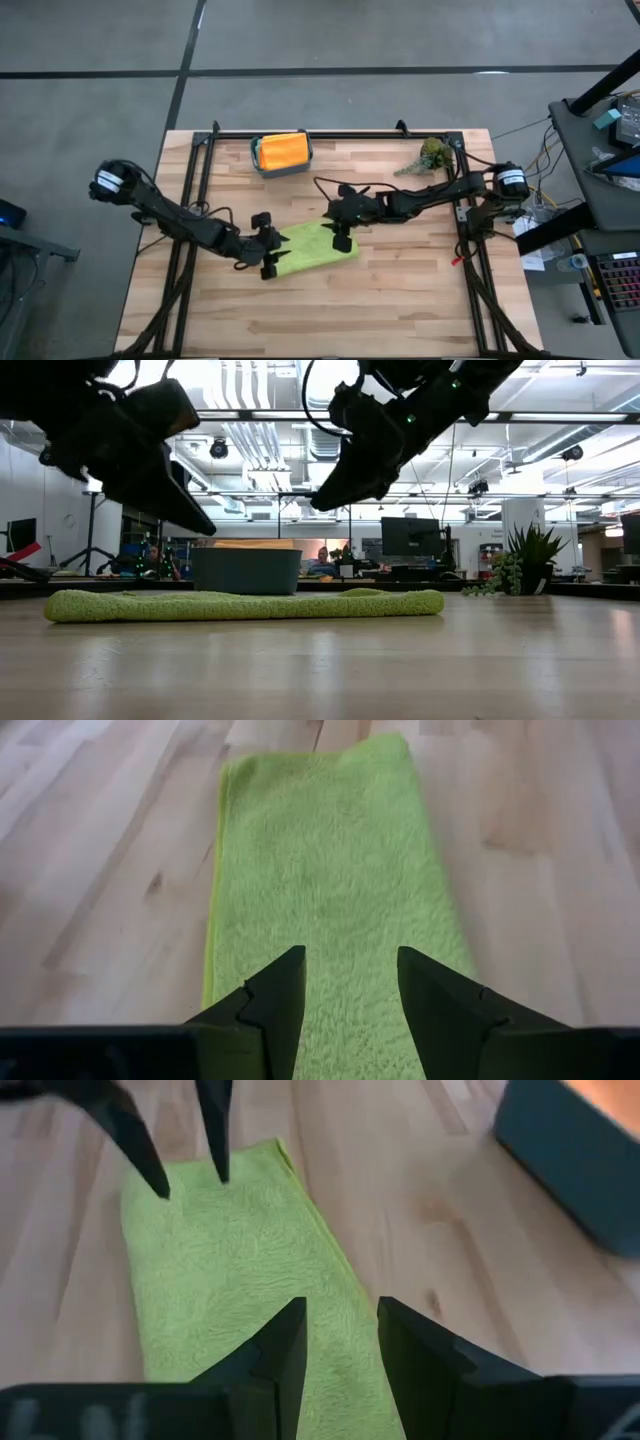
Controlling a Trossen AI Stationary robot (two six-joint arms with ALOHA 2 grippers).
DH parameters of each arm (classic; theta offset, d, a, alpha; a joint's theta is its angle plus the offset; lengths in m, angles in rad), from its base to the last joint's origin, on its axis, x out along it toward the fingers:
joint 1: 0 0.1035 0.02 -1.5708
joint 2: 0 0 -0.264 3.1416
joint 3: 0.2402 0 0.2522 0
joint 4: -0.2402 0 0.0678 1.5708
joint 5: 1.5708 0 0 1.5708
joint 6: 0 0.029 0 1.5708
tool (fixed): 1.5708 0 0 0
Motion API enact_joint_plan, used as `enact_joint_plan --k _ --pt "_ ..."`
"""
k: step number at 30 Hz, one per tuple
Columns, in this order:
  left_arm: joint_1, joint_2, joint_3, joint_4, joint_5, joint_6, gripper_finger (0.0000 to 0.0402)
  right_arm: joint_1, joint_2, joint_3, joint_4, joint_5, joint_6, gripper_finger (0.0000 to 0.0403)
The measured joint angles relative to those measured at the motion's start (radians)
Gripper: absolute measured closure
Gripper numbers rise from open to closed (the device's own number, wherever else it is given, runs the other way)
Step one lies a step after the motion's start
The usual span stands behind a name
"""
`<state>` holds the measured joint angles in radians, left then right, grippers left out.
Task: Fold microfiber towels
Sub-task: Fold the light green microfiber towel
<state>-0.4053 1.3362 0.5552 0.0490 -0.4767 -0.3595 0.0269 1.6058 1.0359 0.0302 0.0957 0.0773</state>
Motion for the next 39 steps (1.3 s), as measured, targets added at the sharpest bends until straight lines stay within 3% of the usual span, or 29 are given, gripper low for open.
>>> enact_joint_plan --k 8,18,29,39 --pt "0.000 0.084 0.000 -0.004 0.012 -0.057 0.0257 -0.007 0.000 0.000 -0.170 -0.066 0.352 0.0281" --pt "0.000 0.134 0.000 -0.017 0.022 -0.068 0.0257 -0.008 -0.012 -0.002 -0.525 -0.078 0.633 0.0205" --pt "0.000 0.135 -0.001 -0.038 0.022 -0.053 0.0257 0.002 0.020 -0.088 -0.345 -0.078 0.741 0.0149" --pt "0.001 0.135 -0.003 -0.039 0.022 -0.046 0.0257 0.008 0.108 -0.100 -0.129 -0.121 0.737 0.0149"
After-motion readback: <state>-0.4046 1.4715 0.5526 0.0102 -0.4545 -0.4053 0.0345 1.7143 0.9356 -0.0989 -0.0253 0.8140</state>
